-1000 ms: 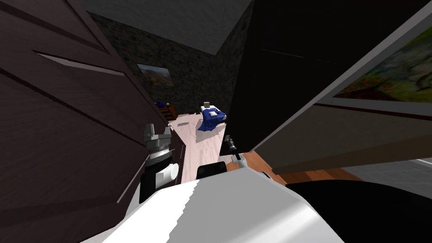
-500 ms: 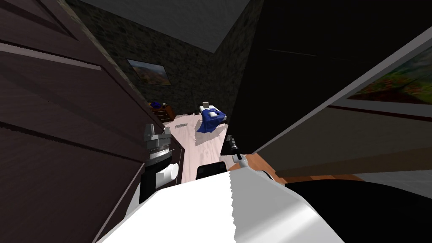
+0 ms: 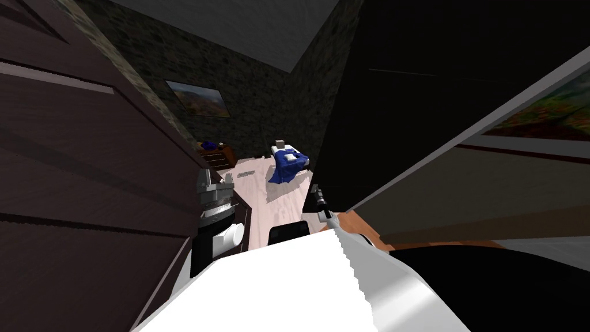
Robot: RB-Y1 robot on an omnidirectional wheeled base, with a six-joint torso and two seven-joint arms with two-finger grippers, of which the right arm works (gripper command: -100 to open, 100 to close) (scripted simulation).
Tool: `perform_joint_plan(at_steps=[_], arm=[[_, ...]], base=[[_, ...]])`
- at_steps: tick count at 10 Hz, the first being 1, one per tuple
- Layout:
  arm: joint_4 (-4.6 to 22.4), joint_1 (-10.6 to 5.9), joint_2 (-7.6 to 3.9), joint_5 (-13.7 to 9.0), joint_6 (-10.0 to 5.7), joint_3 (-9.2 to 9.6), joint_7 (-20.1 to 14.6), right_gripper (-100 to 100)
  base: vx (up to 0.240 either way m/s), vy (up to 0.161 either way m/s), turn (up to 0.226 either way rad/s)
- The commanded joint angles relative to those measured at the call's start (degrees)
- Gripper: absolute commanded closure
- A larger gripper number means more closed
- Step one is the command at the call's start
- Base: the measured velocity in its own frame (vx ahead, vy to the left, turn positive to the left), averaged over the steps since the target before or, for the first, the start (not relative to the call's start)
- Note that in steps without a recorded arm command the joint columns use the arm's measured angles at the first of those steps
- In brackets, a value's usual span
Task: Push the door open
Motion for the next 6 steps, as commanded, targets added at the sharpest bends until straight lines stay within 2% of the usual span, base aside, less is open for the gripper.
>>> perform_joint_plan(at_steps=[1,2,6], arm=[[-2.43,0.93,-0.22,-0.05,1.14,-0.15,-0.25,100],[-2.30,0.89,-0.23,-0.67,1.28,-1.11,0.27,100],[-2.13,0.83,-0.24,-1.48,1.47,-2.36,0.95,100]], base=[[0.056,0.015,0.002],[0.129,0.054,-0.038],[0.171,0.058,-0.044]])
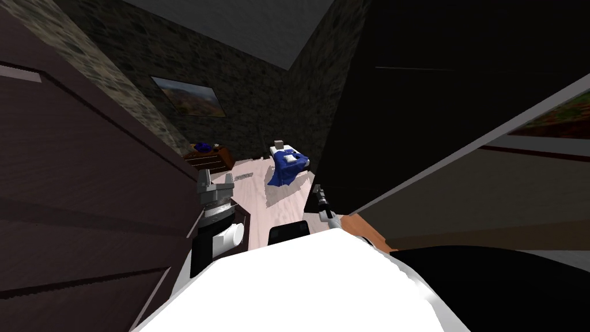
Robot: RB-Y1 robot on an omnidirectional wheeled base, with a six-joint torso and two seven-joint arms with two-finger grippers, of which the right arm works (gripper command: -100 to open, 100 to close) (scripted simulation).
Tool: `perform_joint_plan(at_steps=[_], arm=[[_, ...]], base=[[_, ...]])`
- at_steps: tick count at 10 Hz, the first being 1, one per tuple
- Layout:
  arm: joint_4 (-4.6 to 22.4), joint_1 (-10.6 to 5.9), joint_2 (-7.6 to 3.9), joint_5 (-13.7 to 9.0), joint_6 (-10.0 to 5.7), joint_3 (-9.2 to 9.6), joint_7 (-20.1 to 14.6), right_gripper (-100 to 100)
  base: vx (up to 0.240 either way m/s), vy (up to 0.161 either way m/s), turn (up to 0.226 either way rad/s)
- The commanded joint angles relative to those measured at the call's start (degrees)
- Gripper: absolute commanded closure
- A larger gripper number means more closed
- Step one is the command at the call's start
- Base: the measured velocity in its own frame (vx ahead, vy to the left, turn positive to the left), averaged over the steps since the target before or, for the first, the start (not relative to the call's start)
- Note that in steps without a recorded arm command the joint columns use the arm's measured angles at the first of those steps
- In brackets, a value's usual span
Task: Push the door open
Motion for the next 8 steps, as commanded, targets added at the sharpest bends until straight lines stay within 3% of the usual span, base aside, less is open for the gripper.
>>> perform_joint_plan(at_steps=[1,8], arm=[[0.00,0.00,0.00,0.00,0.00,0.00,0.00,100],[0.31,0.03,-0.30,-1.82,-0.14,-3.15,1.47,100]], base=[[0.084,0.019,-0.020],[0.164,0.028,-0.041]])
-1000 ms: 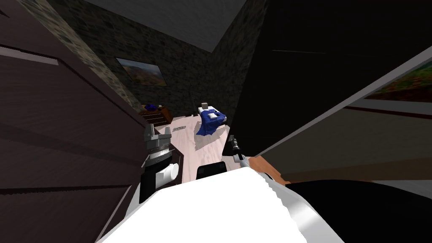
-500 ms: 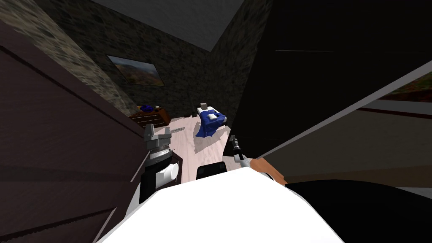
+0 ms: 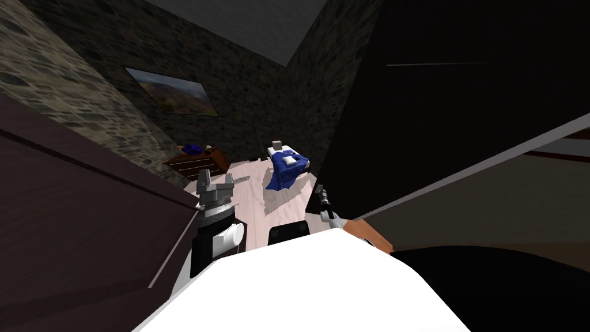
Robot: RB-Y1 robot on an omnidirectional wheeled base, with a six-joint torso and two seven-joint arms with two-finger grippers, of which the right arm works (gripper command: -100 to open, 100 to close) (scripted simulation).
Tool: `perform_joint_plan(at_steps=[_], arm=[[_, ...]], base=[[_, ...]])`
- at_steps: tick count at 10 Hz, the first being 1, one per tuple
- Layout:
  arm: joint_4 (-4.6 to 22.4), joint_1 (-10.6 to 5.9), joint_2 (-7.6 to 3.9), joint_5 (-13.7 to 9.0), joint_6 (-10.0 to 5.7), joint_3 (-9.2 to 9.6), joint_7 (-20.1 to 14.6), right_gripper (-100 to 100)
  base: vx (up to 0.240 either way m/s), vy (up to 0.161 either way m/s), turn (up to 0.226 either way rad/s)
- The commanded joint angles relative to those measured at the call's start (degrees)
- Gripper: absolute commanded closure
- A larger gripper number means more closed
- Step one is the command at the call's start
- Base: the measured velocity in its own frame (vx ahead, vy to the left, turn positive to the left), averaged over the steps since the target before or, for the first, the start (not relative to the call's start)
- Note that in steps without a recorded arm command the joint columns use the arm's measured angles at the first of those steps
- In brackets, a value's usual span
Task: Push the door open
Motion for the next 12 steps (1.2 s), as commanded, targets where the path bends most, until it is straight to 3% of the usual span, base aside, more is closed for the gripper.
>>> perform_joint_plan(at_steps=[1,6,8,12], arm=[[1.31,-0.58,-0.37,-0.72,-0.86,-1.28,0.63,100],[1.55,-0.45,-0.55,-2.30,-0.88,-4.03,1.93,100],[2.13,-0.38,-0.59,-2.41,-0.82,-4.19,1.92,100],[2.31,-0.51,-0.81,-3.81,-0.95,-6.86,3.18,100]], base=[[0.159,0.012,-0.033],[0.192,0.051,-0.063],[0.159,0.015,-0.027],[0.169,-0.008,-0.030]])
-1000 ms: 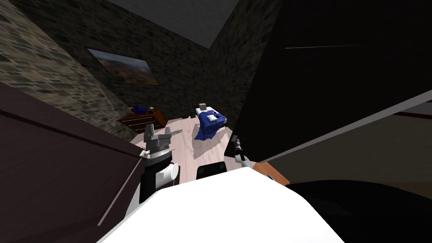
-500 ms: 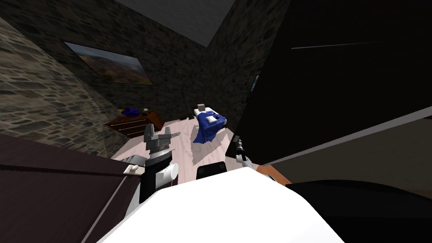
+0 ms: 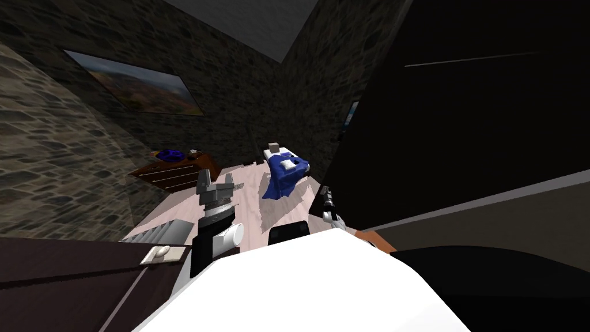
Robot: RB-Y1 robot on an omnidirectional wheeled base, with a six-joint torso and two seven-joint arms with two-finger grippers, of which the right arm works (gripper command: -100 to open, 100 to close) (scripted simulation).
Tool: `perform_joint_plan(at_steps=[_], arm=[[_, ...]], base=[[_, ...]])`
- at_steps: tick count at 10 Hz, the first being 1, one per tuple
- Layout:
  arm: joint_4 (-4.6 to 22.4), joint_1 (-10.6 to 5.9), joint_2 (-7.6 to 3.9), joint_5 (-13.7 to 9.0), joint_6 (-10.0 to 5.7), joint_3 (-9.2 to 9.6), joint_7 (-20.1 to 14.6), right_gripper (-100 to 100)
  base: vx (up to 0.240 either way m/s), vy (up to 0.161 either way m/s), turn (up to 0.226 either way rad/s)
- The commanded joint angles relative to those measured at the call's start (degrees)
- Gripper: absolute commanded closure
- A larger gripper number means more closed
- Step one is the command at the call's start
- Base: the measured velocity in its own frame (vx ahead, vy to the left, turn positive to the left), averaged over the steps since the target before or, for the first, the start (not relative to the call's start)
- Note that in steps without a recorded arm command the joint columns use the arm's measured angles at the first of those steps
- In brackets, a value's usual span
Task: Push the door open
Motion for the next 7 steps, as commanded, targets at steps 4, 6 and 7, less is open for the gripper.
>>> perform_joint_plan(at_steps=[4,6,7], arm=[[0.24,-0.31,-0.57,-1.88,-0.18,-3.57,1.59,100],[0.34,-0.32,-0.60,-2.68,-0.16,-5.10,2.36,100],[0.37,-0.33,-0.61,-2.94,-0.16,-5.59,2.60,100]], base=[[0.215,0.001,-0.035],[0.222,-0.007,-0.046],[0.202,-0.029,-0.030]])
